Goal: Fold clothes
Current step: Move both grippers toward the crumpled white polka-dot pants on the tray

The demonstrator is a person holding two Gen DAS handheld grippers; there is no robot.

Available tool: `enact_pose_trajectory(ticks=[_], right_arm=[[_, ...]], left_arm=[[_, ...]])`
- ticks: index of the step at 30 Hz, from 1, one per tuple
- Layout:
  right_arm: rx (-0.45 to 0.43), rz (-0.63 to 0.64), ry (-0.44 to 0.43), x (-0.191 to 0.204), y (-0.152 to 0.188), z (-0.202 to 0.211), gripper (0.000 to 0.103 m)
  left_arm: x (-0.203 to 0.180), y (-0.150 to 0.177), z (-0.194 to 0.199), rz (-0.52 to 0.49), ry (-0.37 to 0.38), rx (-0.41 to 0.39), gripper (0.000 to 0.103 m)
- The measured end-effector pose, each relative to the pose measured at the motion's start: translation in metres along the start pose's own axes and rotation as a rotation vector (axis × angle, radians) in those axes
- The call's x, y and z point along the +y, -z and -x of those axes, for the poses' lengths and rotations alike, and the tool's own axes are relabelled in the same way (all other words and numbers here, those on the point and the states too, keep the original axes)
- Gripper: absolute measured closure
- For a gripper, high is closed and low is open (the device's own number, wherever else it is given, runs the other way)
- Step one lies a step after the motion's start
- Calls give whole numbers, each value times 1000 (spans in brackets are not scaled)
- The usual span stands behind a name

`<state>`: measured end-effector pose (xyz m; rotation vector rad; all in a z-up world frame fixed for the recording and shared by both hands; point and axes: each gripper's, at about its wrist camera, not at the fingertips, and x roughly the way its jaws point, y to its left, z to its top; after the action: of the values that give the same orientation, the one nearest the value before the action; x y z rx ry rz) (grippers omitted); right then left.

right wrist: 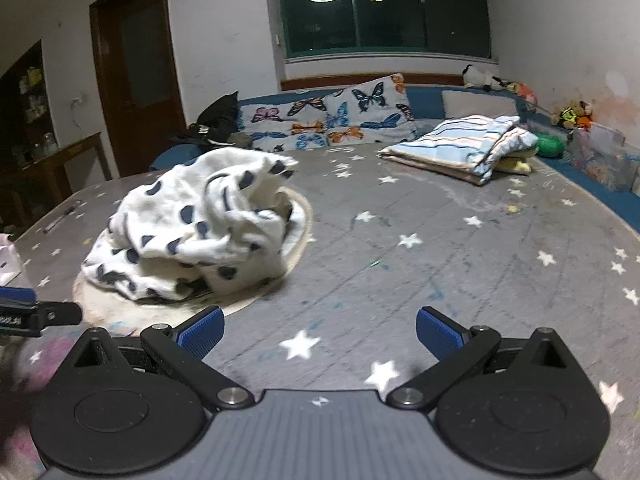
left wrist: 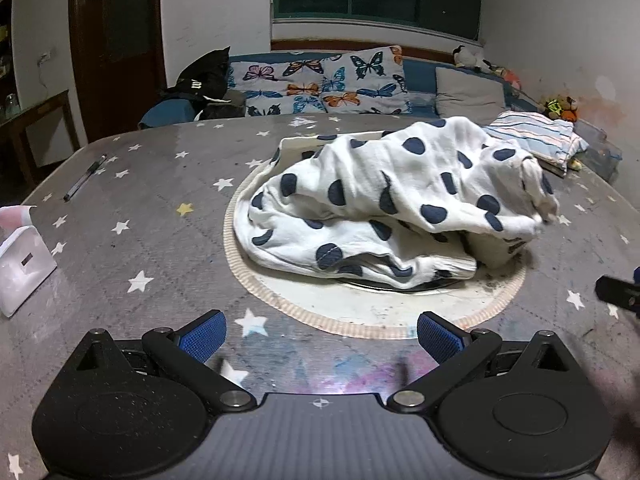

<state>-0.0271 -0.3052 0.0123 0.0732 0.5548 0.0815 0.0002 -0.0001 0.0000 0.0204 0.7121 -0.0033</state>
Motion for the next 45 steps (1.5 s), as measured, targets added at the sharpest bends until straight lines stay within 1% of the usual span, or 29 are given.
enact_pose_trajectory(ticks=[3, 4, 7, 9, 18, 27, 34, 39, 45], right_arm=[[9, 4, -12, 7, 3, 4, 0], [11, 6, -16, 9, 4, 6, 0], [20, 10, -28, 16, 8, 10, 0], [38, -1, -41, 15, 6, 9, 0], [47, -39, -68, 17, 11, 14, 0], [53, -39, -52, 20, 14, 21, 0], [60, -65, -73, 19, 18, 22, 0], [53, -49, -79, 21, 18, 24, 0], [68, -44, -76, 23, 19, 21, 0]], left_arm=[[-2, 0, -1, 6, -3, 5, 0], [-8, 1, 2, 4, 5, -8, 0], [-6, 4, 5, 14, 25, -12, 0], [-4, 7, 8, 19, 34, -15, 0], [-11, 10, 17, 5, 41, -16, 0], [-19, 14, 23, -7, 64, -25, 0], [-21, 16, 26, -14, 68, -25, 0], [-25, 17, 24, -22, 72, -23, 0], [-28, 15, 21, -35, 78, -18, 0]])
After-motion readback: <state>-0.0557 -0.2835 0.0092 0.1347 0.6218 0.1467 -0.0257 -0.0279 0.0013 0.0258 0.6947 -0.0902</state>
